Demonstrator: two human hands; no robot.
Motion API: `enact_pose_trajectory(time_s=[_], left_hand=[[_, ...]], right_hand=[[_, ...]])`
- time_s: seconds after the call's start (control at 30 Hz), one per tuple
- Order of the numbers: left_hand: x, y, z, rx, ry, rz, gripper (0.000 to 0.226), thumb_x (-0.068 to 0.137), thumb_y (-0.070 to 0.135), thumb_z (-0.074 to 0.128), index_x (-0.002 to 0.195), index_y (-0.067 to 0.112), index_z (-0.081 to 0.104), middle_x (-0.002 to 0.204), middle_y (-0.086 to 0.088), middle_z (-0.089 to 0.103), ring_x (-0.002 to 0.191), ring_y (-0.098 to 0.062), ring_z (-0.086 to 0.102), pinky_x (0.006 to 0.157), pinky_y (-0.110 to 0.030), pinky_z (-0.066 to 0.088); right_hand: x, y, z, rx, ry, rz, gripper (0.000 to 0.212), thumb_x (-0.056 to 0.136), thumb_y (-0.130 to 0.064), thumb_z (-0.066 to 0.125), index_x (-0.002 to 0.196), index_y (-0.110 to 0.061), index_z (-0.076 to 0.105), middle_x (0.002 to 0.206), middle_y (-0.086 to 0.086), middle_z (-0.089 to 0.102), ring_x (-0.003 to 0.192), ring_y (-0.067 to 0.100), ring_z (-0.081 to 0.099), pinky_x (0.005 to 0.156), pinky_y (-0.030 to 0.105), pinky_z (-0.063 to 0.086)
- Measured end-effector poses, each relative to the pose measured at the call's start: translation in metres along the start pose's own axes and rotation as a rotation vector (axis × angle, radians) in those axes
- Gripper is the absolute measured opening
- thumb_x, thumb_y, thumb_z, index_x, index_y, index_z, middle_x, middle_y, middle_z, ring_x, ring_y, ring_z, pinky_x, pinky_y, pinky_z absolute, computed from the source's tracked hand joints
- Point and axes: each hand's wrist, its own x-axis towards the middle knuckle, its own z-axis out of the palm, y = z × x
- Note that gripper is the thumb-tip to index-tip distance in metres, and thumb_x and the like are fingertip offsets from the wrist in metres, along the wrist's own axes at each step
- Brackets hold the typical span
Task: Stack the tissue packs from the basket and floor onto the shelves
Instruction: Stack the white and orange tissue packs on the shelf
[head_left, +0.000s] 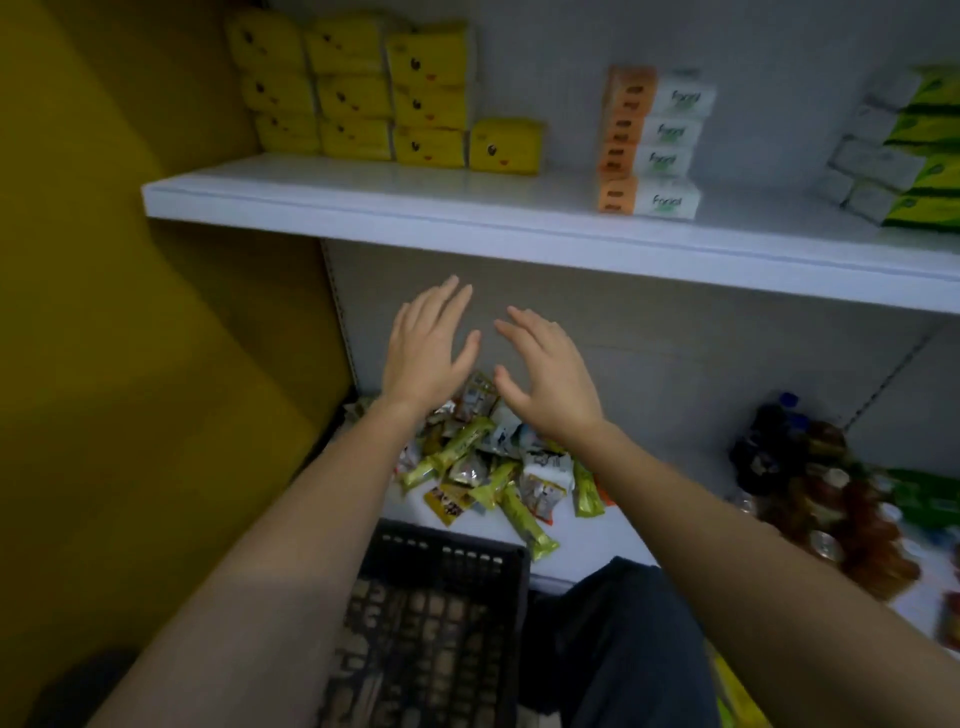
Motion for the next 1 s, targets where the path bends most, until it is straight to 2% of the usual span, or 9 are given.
enact_pose_trajectory(time_s=[0.07,0.2,0.3,0.4,0.57,0.67,0.77,0.9,1.0], left_hand=[[-0.041,-0.030,0.004,0.048,-0.076,-0.077,0.057,0.094,0.040,0.038,0.145,0.015,0.031,0.153,-0.004,0.028,0.140,-0.022,0.026,0.116,-0.039,0.018],[-0.131,-0.081,0.026,0.030,-0.249,-0.185,0.068,0.088,0.048,0.028,0.141,0.007,0.038,0.149,-0.012,0.035,0.135,-0.028,0.037,0.110,-0.039,0.029],[-0.194,-0.109,0.050,0.004,-0.405,-0.298,0.058,0.095,0.041,0.035,0.144,0.011,0.032,0.152,-0.008,0.029,0.138,-0.025,0.031,0.112,-0.038,0.028],[-0.248,-0.127,0.079,-0.052,-0.529,-0.413,0.055,0.097,0.033,0.042,0.146,0.013,0.028,0.154,-0.005,0.025,0.139,-0.024,0.028,0.114,-0.036,0.024],[-0.310,-0.141,0.123,-0.161,-0.792,-0.554,0.054,0.099,0.036,0.038,0.147,0.014,0.025,0.154,-0.003,0.023,0.139,-0.024,0.027,0.112,-0.038,0.028],[-0.329,-0.147,0.151,-0.218,-0.934,-0.651,0.052,0.100,0.037,0.035,0.146,0.014,0.026,0.153,-0.004,0.025,0.138,-0.024,0.027,0.112,-0.037,0.028],[-0.343,-0.149,0.181,-0.264,-1.070,-0.755,0.050,0.101,0.035,0.034,0.145,0.014,0.027,0.151,-0.008,0.026,0.136,-0.028,0.029,0.109,-0.037,0.029],[-0.363,-0.137,0.216,-0.311,-1.242,-0.746,0.044,0.099,0.025,0.039,0.140,0.009,0.039,0.144,-0.015,0.037,0.129,-0.032,0.038,0.105,-0.035,0.034],[-0.377,-0.132,0.239,-0.440,-1.411,-0.757,0.044,0.099,0.022,0.038,0.141,0.009,0.035,0.143,-0.020,0.037,0.122,-0.038,0.042,0.100,-0.042,0.041]], right_hand=[[-0.021,-0.018,0.035,0.036,-0.087,0.013,0.053,0.085,-0.034,0.044,0.131,-0.007,0.051,0.141,0.012,0.046,0.132,0.028,0.041,0.112,0.036,0.023],[-0.072,-0.046,0.113,0.147,-0.237,0.049,0.054,0.084,-0.035,0.045,0.125,-0.002,0.055,0.134,0.017,0.052,0.124,0.032,0.050,0.104,0.041,0.037],[-0.115,-0.062,0.167,0.189,-0.470,0.102,0.052,0.091,-0.033,0.050,0.137,-0.009,0.043,0.147,0.011,0.037,0.136,0.024,0.033,0.113,0.034,0.025],[-0.160,-0.062,0.214,0.193,-0.665,0.138,0.052,0.093,-0.028,0.051,0.140,-0.010,0.038,0.150,0.009,0.032,0.138,0.022,0.029,0.113,0.028,0.019],[-0.228,-0.047,0.273,0.177,-1.012,0.331,0.054,0.093,-0.032,0.049,0.141,-0.011,0.036,0.144,0.012,0.037,0.130,0.028,0.038,0.107,0.031,0.033],[-0.258,-0.034,0.295,0.213,-1.089,0.517,0.049,0.092,-0.028,0.051,0.137,-0.012,0.041,0.136,0.015,0.043,0.124,0.031,0.044,0.100,0.033,0.039],[-0.281,-0.019,0.310,0.224,-1.166,0.681,0.045,0.093,-0.025,0.050,0.136,-0.010,0.043,0.137,0.019,0.043,0.122,0.034,0.046,0.095,0.032,0.039],[-0.306,-0.002,0.325,0.265,-1.207,0.843,0.043,0.095,-0.019,0.048,0.137,-0.009,0.042,0.138,0.020,0.044,0.121,0.037,0.046,0.096,0.036,0.039],[-0.318,0.002,0.336,0.265,-1.207,0.969,0.042,0.096,-0.023,0.046,0.137,-0.013,0.043,0.140,0.018,0.044,0.124,0.035,0.045,0.099,0.036,0.038]])
